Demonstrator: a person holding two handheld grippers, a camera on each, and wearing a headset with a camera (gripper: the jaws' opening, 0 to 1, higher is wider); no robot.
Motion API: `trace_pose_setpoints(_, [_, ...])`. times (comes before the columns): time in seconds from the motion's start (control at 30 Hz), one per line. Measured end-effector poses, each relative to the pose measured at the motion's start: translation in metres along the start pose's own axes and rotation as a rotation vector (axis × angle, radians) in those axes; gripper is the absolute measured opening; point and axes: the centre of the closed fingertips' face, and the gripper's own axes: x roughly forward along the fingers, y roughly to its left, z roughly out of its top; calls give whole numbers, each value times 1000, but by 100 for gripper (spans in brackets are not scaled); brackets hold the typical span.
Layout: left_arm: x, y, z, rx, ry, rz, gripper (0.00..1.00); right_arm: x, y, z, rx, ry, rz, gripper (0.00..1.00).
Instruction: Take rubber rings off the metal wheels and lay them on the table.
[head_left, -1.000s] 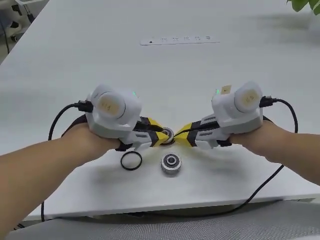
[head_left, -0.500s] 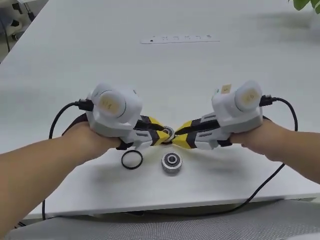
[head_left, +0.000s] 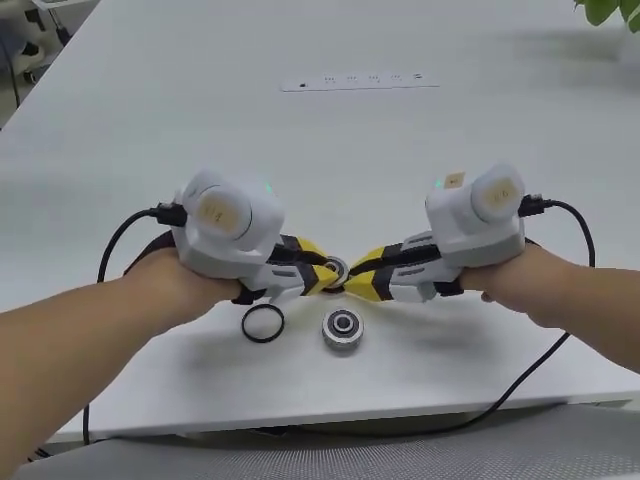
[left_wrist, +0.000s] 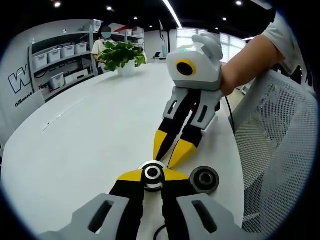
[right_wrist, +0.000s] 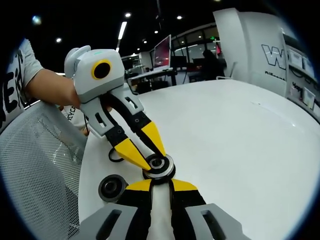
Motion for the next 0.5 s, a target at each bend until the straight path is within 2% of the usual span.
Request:
trace_pose_setpoints(0.13, [0, 0, 0, -2, 0, 1, 8, 0, 0, -1, 18, -2, 3, 8])
trace_pose_setpoints(0.2, [0, 0, 0, -2, 0, 2, 8, 1, 4, -1, 29, -1, 24, 5])
trace_pose_setpoints(0.23, [0, 1, 0, -2, 0, 2, 8, 1, 1, -1, 23, -2, 11, 5])
trace_pose_setpoints(0.5, [0, 0, 0, 0, 2, 4, 8, 0, 1, -2, 34, -4, 11, 3])
